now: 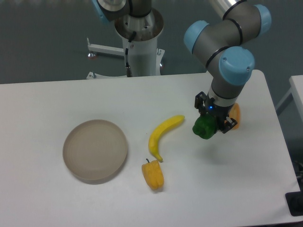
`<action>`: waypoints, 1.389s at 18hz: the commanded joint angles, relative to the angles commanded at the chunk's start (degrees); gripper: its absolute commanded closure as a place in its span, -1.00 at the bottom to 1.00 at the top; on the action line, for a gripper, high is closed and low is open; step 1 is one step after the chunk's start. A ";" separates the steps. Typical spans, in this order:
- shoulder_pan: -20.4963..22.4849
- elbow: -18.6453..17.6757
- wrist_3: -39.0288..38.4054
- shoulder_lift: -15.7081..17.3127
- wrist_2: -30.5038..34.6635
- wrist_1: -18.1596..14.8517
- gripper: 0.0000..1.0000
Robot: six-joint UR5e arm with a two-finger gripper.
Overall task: Place the green pepper on the plate
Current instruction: 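Lift the held green pepper with the gripper, then carry the green pepper over the beige plate and lower it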
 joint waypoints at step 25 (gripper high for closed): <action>-22.79 -4.22 -29.82 -6.06 -6.16 4.31 -1.00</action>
